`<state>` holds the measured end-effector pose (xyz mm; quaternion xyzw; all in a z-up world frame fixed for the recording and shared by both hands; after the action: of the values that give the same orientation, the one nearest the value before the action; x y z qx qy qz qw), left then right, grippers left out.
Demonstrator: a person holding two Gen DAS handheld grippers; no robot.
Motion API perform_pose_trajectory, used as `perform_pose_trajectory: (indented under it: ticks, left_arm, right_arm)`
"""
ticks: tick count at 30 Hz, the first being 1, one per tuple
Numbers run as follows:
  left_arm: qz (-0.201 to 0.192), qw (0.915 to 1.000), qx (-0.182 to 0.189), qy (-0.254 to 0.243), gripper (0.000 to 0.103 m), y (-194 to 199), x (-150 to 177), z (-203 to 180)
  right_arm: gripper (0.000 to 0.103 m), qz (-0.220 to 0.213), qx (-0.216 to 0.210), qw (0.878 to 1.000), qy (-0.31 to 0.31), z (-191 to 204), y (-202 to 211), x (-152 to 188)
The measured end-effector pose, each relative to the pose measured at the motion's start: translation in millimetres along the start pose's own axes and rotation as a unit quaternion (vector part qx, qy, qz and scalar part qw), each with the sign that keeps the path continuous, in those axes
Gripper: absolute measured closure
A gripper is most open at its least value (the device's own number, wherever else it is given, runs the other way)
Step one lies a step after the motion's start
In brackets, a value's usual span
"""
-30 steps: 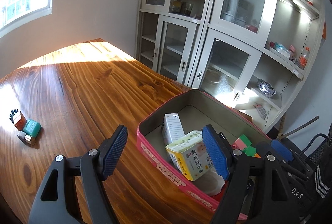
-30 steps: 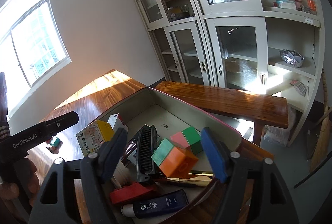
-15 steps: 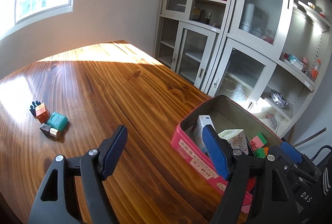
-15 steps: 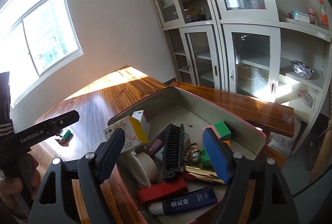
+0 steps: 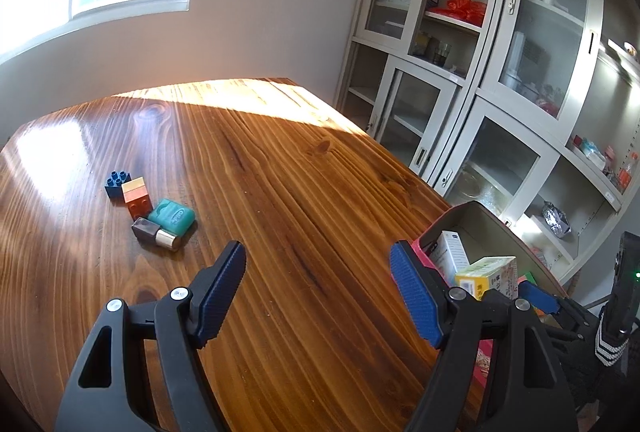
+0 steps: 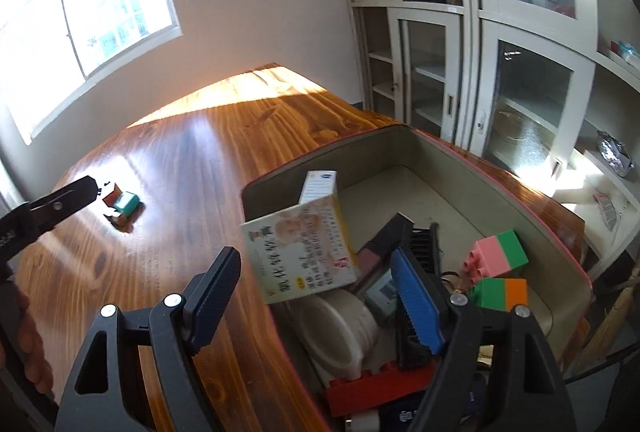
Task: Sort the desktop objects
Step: 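Withdraw both open tools from the tin back over the table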
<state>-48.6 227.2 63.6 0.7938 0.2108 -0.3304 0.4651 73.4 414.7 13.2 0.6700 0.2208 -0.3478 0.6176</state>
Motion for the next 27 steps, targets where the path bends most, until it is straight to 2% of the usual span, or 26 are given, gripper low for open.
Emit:
perform_pose_trajectory:
  ticks: [3, 6, 9, 16, 27]
  left_arm:
    - [-0.001, 0.9999, -0.007, 0.010, 0.025, -1, -3, 11]
    - [0.001, 0.9997, -0.013, 0.022, 0.025, -4, -6, 21]
    - [-0.003, 0.9993, -0.022, 0.029, 0.025, -3, -10, 30]
    - [-0.020, 0.9969, -0.053, 0.054, 0.025, 5, -24, 66]
    - [-0.042, 0.9879, -0.118, 0.092, 0.025, 15, -44, 139]
  right_arm:
    - [0.022, -0.002, 0.055, 0.998, -0.039, -26, 5, 4]
    - [0.022, -0.020, 0.066, 0.995, -0.070, -40, 17, 2]
    - [0.022, -0.037, 0.065, 0.995, -0.072, -35, 25, -2]
    - [0.022, -0.076, 0.030, 0.996, -0.023, 12, 30, -20]
    - [0.022, -0.064, -0.043, 0.996, 0.036, 85, 6, -27]
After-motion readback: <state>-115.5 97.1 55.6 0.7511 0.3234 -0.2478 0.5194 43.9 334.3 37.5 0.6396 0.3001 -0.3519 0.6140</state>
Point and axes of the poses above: each gripper's, at about its wrist camera, not at the fingertips, and y roughly against the way its jaws point, z to its left, x to its underside, the point moved 6 cm from there along -y, roughly the way its jaws point, and after that the axes turned 12 degrees about y, right-handed, at the moved point
